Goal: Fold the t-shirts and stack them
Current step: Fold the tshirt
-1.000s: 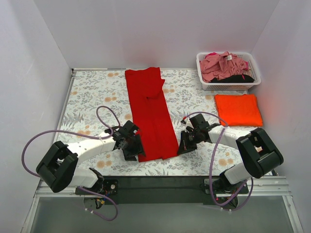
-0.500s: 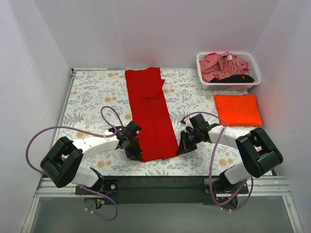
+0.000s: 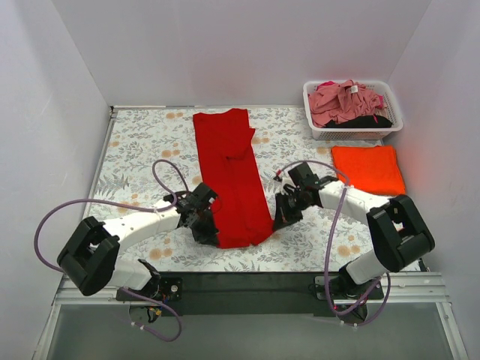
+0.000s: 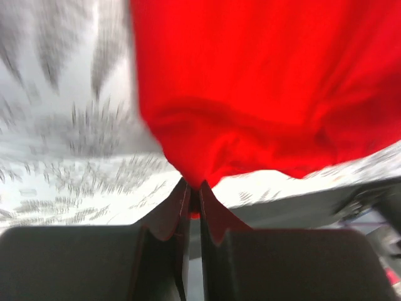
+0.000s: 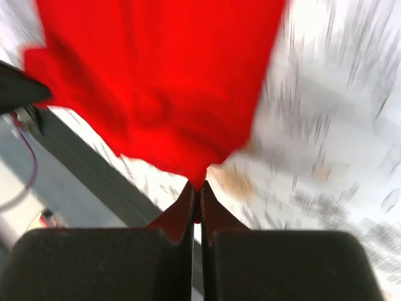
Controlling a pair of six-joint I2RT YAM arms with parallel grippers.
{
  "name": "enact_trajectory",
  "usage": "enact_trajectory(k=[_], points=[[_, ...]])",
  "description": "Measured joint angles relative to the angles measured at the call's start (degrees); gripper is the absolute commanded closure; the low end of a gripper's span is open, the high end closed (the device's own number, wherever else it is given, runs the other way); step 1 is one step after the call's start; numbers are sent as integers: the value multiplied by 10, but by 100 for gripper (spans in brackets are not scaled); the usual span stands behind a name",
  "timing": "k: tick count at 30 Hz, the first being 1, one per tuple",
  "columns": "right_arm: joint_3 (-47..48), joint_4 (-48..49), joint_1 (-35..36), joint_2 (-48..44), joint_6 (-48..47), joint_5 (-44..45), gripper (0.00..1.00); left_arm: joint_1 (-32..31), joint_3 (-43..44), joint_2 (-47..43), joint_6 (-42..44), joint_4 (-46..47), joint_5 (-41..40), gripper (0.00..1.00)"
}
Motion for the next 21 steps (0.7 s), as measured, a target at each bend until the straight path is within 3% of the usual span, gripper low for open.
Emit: enact_trajectory(k=[11, 21], points=[[332, 3, -33, 188, -21, 23, 99, 193, 212, 154, 116, 46, -36, 100], [447, 29, -52, 299, -47, 43, 99, 244, 277, 252, 181, 113, -63, 100]])
